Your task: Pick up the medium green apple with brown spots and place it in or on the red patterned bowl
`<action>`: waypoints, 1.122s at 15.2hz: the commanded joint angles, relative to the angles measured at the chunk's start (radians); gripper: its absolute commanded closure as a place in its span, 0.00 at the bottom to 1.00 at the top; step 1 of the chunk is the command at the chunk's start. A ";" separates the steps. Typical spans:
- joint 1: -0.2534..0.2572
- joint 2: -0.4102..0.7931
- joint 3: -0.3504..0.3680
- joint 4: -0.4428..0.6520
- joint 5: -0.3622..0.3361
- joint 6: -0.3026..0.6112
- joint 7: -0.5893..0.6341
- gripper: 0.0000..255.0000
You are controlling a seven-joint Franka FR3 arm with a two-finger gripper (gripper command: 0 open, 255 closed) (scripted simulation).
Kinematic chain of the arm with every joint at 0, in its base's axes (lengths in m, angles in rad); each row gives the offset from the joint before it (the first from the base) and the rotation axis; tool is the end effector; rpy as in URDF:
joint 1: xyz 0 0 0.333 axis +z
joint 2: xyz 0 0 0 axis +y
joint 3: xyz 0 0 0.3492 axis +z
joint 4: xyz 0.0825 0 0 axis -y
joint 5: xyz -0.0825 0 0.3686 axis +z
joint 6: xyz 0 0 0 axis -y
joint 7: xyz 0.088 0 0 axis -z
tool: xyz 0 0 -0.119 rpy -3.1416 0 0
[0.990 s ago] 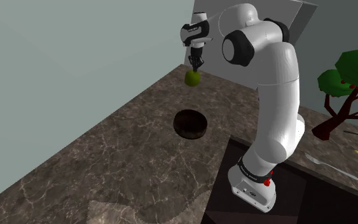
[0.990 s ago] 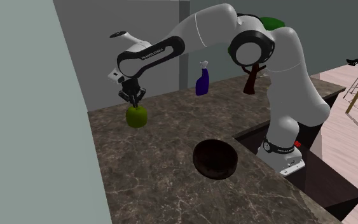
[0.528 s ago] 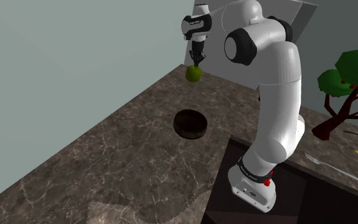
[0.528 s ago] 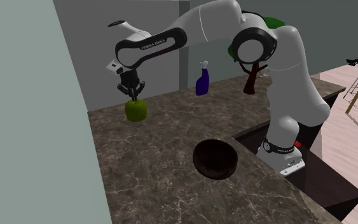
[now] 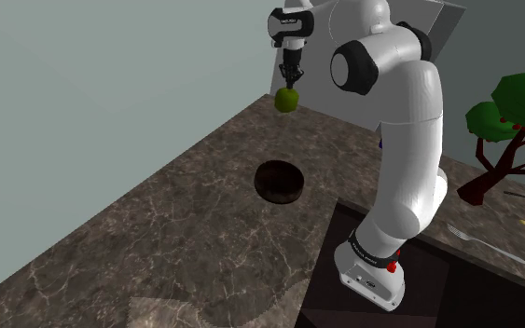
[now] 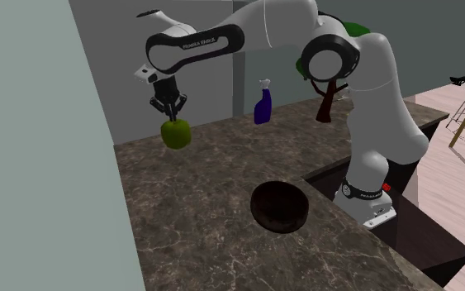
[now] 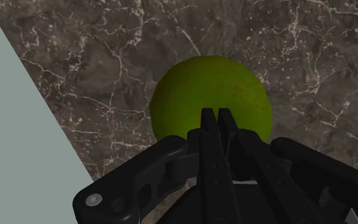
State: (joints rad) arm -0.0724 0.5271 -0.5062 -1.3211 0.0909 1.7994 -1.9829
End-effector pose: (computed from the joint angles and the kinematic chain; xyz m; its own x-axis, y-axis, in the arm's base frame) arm 0.6296 -0.3064 0.4816 0.1207 0.9815 -0.1484 0.9902 -0.1297 -0.0525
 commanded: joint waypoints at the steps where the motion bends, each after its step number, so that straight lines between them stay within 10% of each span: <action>1: -0.001 -0.005 -0.002 0.018 -0.002 -0.023 -0.001 1.00; 11: -0.026 0.009 -0.004 0.174 0.004 -0.162 -0.012 1.00; 17: 0.142 -0.276 -0.019 -0.193 -0.125 -0.071 0.101 1.00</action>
State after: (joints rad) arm 0.0419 0.2991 -0.5254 -1.4558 -0.0099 1.7161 -1.9061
